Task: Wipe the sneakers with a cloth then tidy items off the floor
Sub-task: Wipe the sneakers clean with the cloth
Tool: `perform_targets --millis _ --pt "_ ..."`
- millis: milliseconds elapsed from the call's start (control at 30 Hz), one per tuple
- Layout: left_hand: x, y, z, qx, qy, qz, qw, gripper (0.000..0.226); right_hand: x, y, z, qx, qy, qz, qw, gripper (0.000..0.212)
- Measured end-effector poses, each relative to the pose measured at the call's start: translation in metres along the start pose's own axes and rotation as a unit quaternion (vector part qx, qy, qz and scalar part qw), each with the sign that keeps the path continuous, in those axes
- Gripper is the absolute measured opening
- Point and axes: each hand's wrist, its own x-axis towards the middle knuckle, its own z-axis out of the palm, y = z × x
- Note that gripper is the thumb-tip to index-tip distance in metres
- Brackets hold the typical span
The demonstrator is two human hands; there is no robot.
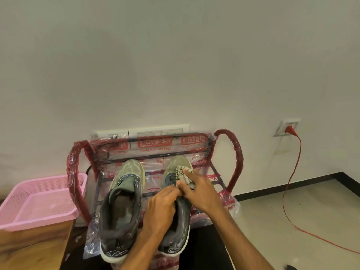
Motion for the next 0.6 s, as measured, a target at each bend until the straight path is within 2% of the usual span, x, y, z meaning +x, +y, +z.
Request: perform_targets --millis 133,267,400,500,600 --pt "-0.002 0.0 0.008 0.047 -0.006 0.033 0.998 0.044 -0.003 0.008 0.0 0.064 0.051 0.017 0.996 0.044" --pt "-0.002 -0.001 0.01 0.055 0.001 0.027 0.998 0.043 0.012 0.003 0.006 0.05 0.062 0.033 0.996 0.047" --pt "-0.002 -0.004 0.011 0.059 0.007 0.025 0.998 0.042 0.019 -0.005 0.007 0.096 0.053 0.048 0.993 0.045" --pt "-0.006 -0.007 0.013 0.063 0.005 0.032 0.998 0.044 0.011 -0.007 0.007 0.065 0.069 0.017 0.995 0.04" --pt "-0.011 -0.005 0.015 0.076 -0.014 0.061 0.995 0.045 0.005 -0.008 0.001 -0.024 0.068 -0.045 0.996 0.039"
